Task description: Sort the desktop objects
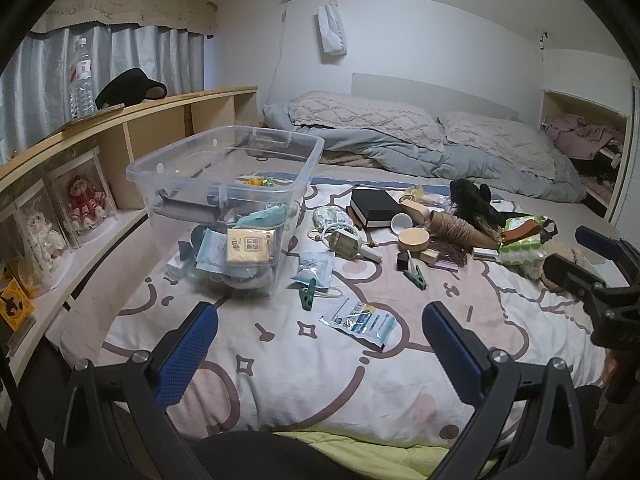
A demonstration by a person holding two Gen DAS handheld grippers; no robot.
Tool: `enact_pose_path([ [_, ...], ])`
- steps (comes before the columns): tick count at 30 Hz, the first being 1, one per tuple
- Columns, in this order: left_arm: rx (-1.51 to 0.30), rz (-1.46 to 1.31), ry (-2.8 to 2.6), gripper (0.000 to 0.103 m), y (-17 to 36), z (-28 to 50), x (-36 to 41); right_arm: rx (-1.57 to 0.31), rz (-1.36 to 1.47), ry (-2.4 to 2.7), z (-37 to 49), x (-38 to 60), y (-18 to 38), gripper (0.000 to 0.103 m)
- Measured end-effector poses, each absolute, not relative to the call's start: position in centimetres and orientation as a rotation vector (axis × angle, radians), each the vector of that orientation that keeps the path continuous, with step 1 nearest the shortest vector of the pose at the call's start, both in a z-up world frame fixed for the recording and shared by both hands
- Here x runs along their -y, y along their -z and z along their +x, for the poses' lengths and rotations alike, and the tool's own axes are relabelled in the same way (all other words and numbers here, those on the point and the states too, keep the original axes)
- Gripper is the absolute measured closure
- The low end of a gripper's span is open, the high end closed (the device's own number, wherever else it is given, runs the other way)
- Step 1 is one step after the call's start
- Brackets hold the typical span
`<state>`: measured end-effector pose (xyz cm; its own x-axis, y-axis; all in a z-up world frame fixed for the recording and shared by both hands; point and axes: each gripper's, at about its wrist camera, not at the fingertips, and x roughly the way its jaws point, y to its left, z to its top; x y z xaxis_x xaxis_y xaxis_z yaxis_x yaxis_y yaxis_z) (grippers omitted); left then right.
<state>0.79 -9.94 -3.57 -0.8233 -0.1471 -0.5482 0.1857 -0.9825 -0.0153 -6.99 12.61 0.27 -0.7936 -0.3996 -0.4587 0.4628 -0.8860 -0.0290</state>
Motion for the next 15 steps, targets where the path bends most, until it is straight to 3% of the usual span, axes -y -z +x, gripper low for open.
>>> enact_pose_path([
  [15, -0.085, 0.856, 2.836, 0.0, 3.84, 0.78, 9.7, -0.205, 0.633, 2.6, -6.96, -12.44, -0.07, 0.0],
])
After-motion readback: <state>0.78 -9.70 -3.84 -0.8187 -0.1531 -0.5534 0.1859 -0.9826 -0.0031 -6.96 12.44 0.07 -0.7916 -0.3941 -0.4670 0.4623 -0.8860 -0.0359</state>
